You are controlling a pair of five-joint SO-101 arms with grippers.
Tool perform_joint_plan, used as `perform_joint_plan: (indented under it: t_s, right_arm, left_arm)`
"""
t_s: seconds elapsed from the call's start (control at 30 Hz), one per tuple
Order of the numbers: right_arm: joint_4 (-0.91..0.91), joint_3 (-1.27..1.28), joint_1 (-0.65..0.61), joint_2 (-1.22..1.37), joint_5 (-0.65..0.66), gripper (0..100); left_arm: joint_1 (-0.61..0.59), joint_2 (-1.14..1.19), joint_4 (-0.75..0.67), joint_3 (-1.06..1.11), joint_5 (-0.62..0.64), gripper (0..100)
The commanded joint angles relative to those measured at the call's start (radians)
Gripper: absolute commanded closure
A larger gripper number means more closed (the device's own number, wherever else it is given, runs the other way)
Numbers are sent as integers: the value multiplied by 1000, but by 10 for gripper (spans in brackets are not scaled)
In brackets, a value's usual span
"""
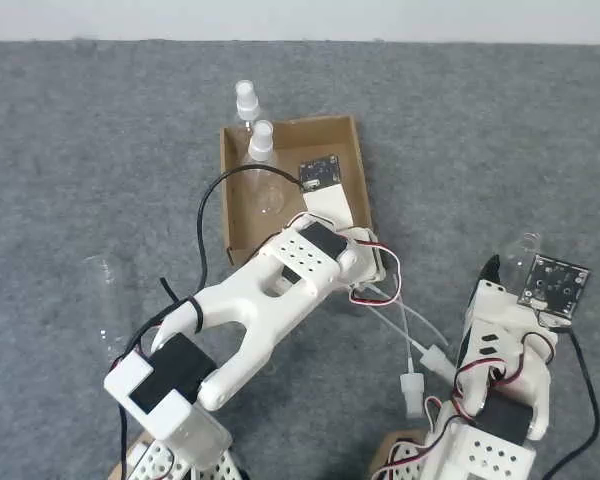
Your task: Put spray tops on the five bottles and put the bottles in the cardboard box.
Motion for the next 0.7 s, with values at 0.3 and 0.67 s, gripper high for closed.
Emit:
perform_joint_plan:
  t_s: [0.3,0.67]
  right_arm:
    - [-25,-9,-5,-22,14,917]
    - [-25,-9,-5,-22,14,917]
  left_arm:
    - [-48,285,252,-406,9,794]
    - [-48,459,393,-608,11,794]
